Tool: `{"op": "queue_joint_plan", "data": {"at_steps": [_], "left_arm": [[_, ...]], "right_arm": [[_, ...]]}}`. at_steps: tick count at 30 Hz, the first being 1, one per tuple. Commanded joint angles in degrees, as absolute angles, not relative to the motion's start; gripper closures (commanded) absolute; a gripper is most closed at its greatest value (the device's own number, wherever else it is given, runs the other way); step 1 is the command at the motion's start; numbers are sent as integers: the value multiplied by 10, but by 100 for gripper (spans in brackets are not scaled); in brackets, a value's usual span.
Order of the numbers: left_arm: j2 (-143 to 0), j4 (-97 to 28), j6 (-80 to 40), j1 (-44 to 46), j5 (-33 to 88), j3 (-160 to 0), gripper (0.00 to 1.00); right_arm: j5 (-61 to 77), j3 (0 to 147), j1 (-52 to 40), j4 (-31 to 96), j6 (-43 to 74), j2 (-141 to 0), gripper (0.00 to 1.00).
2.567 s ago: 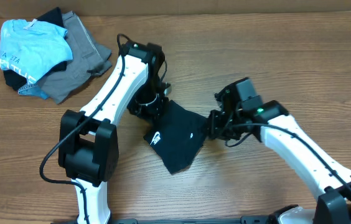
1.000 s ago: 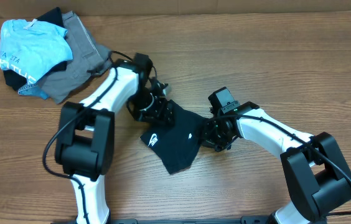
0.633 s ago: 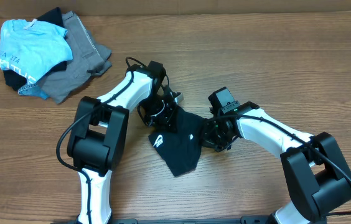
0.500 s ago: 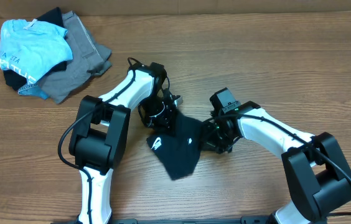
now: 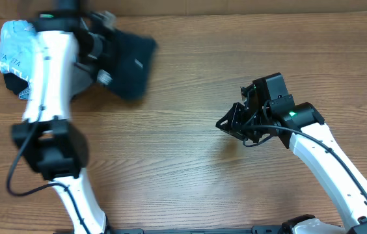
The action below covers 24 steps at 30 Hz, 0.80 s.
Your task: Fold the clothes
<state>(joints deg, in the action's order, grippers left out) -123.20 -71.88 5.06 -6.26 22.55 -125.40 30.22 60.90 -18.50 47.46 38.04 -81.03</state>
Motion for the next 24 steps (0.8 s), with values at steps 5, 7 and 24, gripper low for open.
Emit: {"op": "queue_joint_plan", "data": {"at_steps": [5,7,24], "left_arm": [[-1224,-601,-4,-223,255,-1276,96],[-1234,-574,-24,-254,247,-1276,96],[-1185,-676,-38,-369,333,-1355,0]], "right_arm": [[301,616,-183,488,375,-811,81],[301,616,-183,494,376,-811,81],[275,627,-183,541,324,-773,80]]}}
